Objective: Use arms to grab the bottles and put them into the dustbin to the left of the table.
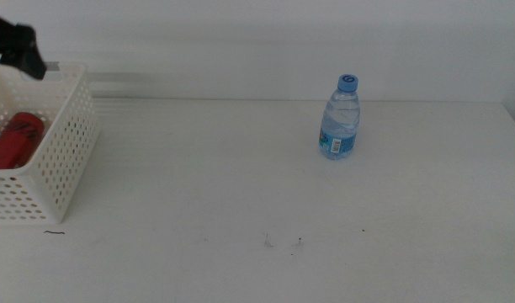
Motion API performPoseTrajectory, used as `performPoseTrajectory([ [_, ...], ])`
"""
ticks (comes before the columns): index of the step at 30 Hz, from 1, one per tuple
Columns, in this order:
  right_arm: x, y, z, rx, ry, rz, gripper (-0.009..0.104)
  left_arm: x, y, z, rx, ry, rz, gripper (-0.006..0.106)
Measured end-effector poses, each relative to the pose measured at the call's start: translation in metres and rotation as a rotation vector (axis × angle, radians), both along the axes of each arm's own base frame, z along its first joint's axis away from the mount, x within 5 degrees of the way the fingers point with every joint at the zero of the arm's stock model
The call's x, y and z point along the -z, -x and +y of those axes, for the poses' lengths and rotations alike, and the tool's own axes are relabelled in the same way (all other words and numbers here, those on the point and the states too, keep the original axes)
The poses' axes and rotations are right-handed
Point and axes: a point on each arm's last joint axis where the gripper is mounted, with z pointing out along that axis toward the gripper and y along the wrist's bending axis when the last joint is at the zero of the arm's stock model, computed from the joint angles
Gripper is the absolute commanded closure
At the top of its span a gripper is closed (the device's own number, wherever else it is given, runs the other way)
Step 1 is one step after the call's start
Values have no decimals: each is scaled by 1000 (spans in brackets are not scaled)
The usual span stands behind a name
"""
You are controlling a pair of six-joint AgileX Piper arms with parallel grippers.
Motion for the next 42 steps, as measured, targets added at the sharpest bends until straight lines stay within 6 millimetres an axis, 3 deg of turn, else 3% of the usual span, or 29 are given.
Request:
performPoseTrajectory([
  [4,0,0,0,0,0,0,7,-33,48,-32,111,96,-140,7],
  [8,0,0,0,0,0,0,7,-58,115,-65,279,164,-324,7],
  [12,0,0,0,0,0,0,7,-67,175,-89,350,209,-490,7],
  [18,0,0,0,0,0,0,7,-80,240,-112,431,230,-670,7],
  [21,0,0,0,0,0,0,7,-82,250,-117,459,232,-671,7],
  [36,0,0,0,0,-13,-4,7,-79,253,-121,461,233,-631,7],
  [42,-14,-2,1,-9,-44,-152,7,-79,253,-120,461,231,-631,7],
])
